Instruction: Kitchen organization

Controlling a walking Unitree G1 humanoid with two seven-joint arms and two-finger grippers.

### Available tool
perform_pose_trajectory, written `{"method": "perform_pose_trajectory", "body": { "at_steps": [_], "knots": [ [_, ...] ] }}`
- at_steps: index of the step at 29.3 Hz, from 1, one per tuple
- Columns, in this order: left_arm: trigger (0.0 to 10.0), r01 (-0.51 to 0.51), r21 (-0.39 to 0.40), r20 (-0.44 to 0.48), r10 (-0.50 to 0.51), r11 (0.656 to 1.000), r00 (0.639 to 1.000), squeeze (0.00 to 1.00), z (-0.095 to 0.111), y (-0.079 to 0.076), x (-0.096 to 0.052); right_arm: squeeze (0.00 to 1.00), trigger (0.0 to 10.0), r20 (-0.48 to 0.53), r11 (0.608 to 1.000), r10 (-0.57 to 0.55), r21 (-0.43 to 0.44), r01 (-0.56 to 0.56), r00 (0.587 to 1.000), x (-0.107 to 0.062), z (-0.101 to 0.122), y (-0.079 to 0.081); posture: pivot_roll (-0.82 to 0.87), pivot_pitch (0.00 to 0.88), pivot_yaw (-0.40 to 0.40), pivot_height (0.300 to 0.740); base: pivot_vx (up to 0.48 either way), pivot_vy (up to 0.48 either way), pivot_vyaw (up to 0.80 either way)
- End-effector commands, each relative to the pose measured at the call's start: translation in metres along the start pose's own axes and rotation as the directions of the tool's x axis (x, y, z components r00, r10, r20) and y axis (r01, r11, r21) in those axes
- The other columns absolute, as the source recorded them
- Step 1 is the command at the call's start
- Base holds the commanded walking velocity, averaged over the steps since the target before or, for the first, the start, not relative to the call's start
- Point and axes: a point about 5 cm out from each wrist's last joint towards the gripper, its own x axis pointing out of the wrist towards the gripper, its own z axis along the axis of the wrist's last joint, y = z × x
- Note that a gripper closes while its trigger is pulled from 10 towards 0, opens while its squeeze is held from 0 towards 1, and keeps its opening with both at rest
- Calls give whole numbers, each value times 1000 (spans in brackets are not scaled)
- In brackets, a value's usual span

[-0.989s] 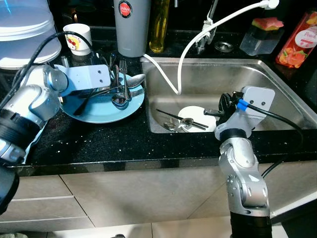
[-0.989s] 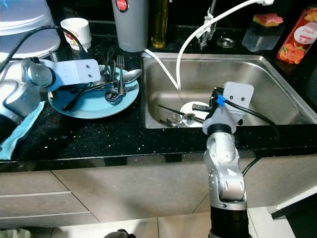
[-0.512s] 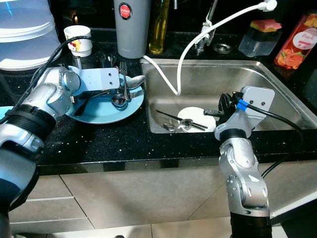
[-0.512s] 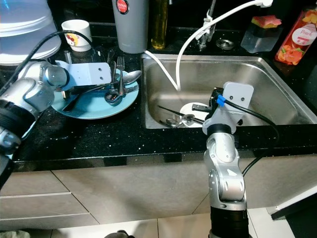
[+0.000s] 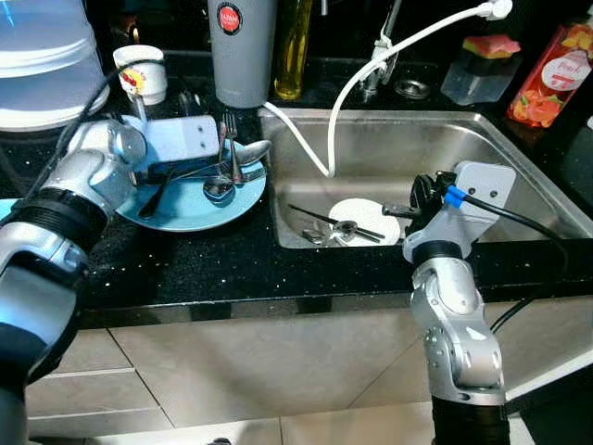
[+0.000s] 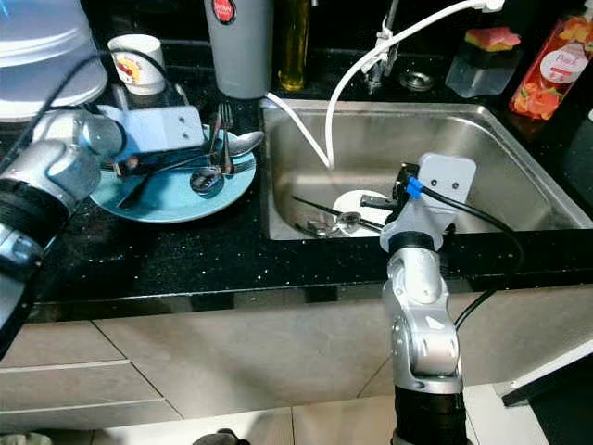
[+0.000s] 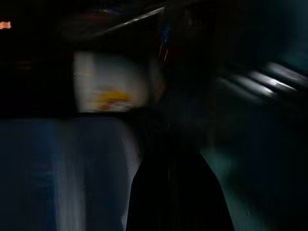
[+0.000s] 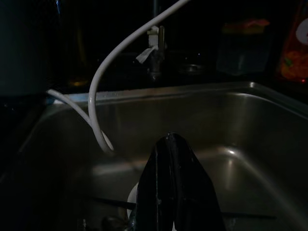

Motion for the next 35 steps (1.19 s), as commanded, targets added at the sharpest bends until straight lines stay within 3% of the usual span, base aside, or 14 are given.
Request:
{"method": "perform_pose_trajectory", "body": {
  "at_steps": [1,6,11,12,15,17,21,23,26,28,31,33,34,35],
  "knots": [
    [10000,-118,-45,106,122,992,987,0,26,32,-11,0,10000,1,1000,-11,-2,11,1000,0,1,-3,252,100,-60,740,0,0,0],
    [10000,-122,-7,161,122,993,979,0,38,41,-20,0,10000,3,1000,-9,-1,9,1000,1,1,-3,249,96,-58,740,0,0,0],
    [10000,-107,-48,226,115,993,967,0,50,41,-22,0,10000,3,1000,-14,1,14,1000,1,2,-4,248,90,-56,740,0,0,0],
    [10000,-80,-137,289,118,987,950,0,63,40,-22,0,10000,-3,1000,-23,18,23,1000,1,1,-5,245,87,-56,740,0,0,0],
    [10000,-49,-258,377,148,965,914,0,83,39,-25,0,10000,-4,999,-28,22,28,1000,1,1,-6,244,83,-55,740,0,0,0],
    [10000,-45,-280,393,157,959,906,0,87,39,-26,0,10000,-4,999,-28,22,28,1000,2,1,-6,244,83,-55,740,0,0,0],
    [10000,3,-376,489,196,926,850,0,119,32,-33,0,10000,1,999,-28,19,28,1000,2,1,-6,237,77,-49,740,0,0,0],
    [10000,3,-394,497,210,919,842,0,124,31,-34,0,10000,2,999,-29,19,29,1000,2,2,-6,235,76,-48,740,0,0,0],
    [10000,-50,-483,489,317,874,813,0,136,39,-37,0,10000,3,999,-32,19,32,999,1,2,-7,237,77,-45,740,0,0,0],
    [10000,-55,-500,488,334,864,806,0,137,41,-38,0,10000,3,999,-33,18,33,999,1,2,-7,237,77,-45,740,0,0,0],
    [10000,-23,-619,500,416,785,760,0,147,50,-44,0,10000,0,999,-33,18,33,999,1,1,-7,239,79,-42,740,0,0,0],
    [10000,-5,-643,506,430,766,748,0,149,51,-46,0,10000,0,999,-33,18,33,999,1,1,-6,239,79,-42,740,0,0,0],
    [10000,84,-715,507,433,694,746,0,153,53,-47,0,10000,0,999,-32,19,32,999,1,0,-5,237,80,-40,740,0,0,0],
    [10000,129,-751,509,444,647,737,0,155,54,-48,0,10000,0,999,-33,20,33,999,1,0,-5,237,80,-40,740,0,0,0]
  ]
}}
